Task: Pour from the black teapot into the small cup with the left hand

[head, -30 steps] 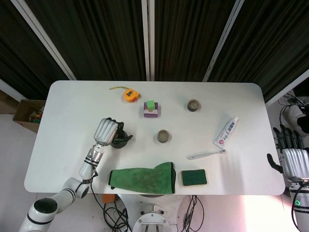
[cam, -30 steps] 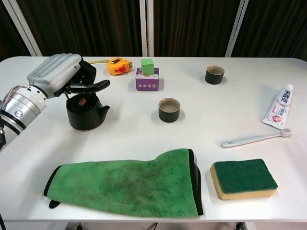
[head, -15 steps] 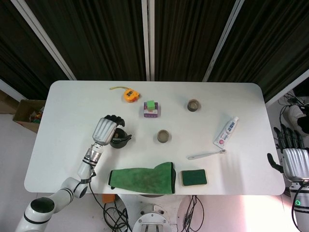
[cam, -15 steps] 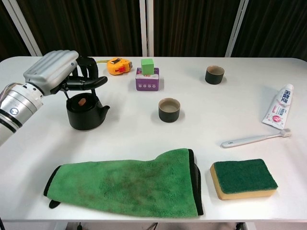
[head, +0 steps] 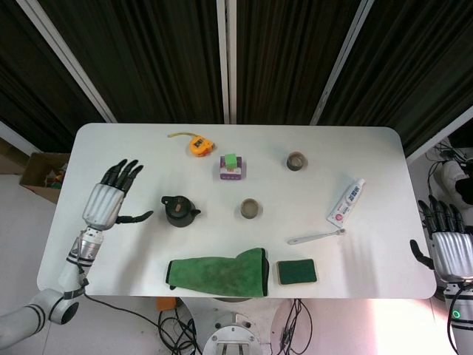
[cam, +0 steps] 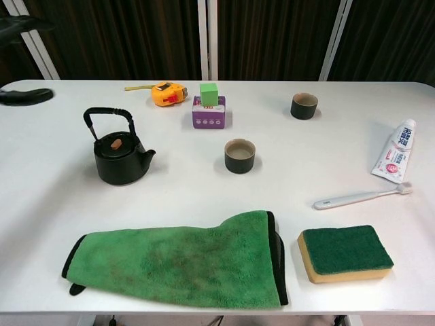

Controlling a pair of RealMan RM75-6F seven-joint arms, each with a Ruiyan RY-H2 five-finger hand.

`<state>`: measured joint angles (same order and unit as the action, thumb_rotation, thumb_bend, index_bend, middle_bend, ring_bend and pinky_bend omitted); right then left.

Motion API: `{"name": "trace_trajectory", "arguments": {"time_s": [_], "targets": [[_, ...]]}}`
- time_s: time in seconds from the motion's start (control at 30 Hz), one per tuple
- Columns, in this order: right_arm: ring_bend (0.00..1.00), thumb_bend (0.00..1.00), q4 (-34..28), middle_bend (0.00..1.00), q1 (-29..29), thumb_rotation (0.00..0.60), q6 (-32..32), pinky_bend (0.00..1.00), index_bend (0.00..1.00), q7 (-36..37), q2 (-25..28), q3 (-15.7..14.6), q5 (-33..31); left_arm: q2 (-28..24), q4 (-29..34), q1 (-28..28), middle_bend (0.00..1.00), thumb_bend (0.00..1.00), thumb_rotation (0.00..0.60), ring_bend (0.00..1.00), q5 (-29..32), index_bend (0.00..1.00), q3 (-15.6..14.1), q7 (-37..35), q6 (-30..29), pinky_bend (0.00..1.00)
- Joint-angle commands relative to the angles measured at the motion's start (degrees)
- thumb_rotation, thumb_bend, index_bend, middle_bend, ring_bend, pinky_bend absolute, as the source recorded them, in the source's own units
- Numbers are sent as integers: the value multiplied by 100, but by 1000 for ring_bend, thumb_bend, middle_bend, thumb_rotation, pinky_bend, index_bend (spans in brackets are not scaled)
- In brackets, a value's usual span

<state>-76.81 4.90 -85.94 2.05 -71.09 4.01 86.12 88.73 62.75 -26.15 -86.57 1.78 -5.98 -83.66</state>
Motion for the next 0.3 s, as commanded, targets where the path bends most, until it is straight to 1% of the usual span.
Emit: {"name": "trace_trajectory", "arguments": {"time_s": [0.03,0.17,0.3], "targets": [[0,305,100,0,-42,600,-64,0,0,31,-76,-38,49,-749,585,978,52,108,204,12,70,55,-581,381,-479,141],[0,306,114,0,-81,600,-162,0,0,28,-84,-69,128,-838,497,1470,66,108,210,13,-41,55,-853,262,-766,137],[0,306,111,0,-89,600,-181,0,0,17,-75,-121,218,-804,268,1694,66,108,211,13,-64,55,-877,86,-838,136]]}}
